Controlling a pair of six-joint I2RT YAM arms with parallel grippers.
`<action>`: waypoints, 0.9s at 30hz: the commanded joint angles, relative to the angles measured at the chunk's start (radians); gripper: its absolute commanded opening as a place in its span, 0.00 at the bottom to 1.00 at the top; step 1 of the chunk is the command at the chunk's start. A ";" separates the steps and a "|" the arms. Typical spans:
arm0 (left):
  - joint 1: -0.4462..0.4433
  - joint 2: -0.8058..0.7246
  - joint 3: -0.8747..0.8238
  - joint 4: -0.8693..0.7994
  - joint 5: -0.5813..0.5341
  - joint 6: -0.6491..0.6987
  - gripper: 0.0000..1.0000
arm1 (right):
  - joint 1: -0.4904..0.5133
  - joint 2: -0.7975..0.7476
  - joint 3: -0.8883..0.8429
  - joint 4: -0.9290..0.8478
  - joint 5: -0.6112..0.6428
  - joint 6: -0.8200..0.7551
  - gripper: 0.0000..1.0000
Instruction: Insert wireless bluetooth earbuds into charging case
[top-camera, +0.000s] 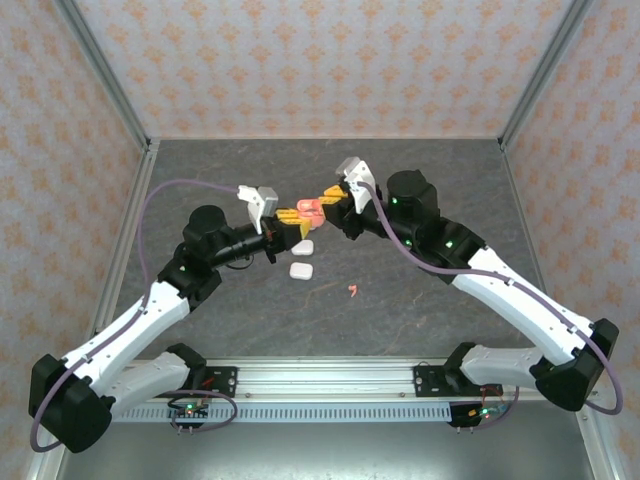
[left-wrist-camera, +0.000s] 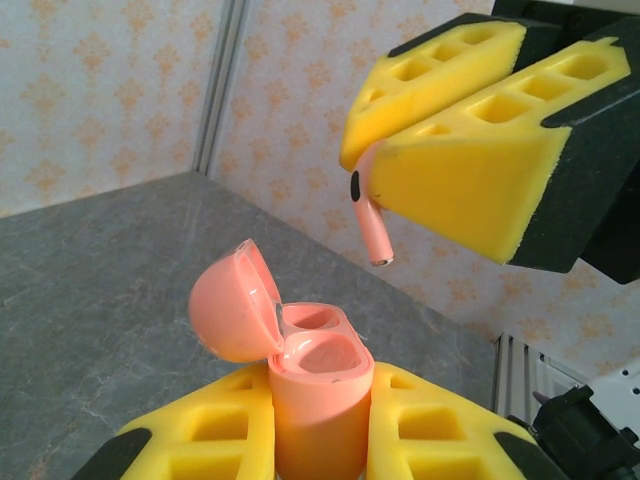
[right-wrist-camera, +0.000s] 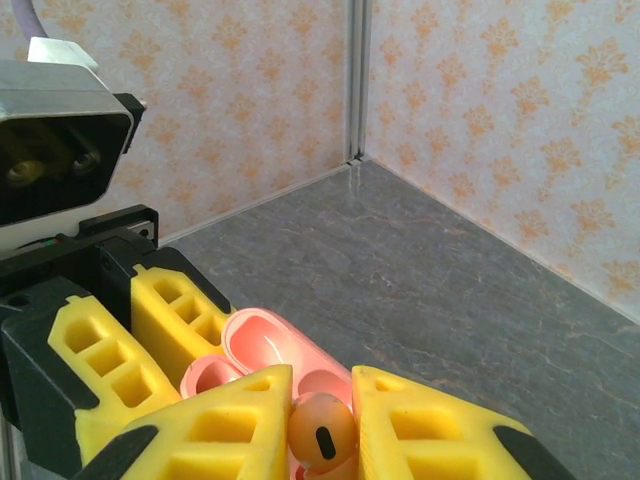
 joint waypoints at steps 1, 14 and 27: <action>-0.010 0.004 0.038 0.051 0.049 0.030 0.00 | 0.004 0.000 0.014 0.063 -0.041 -0.003 0.20; -0.026 0.018 0.050 0.045 0.050 0.045 0.00 | 0.005 0.049 0.004 0.068 -0.121 0.028 0.20; -0.028 0.016 0.047 0.045 0.028 0.047 0.00 | 0.006 0.049 -0.009 0.018 -0.159 0.027 0.20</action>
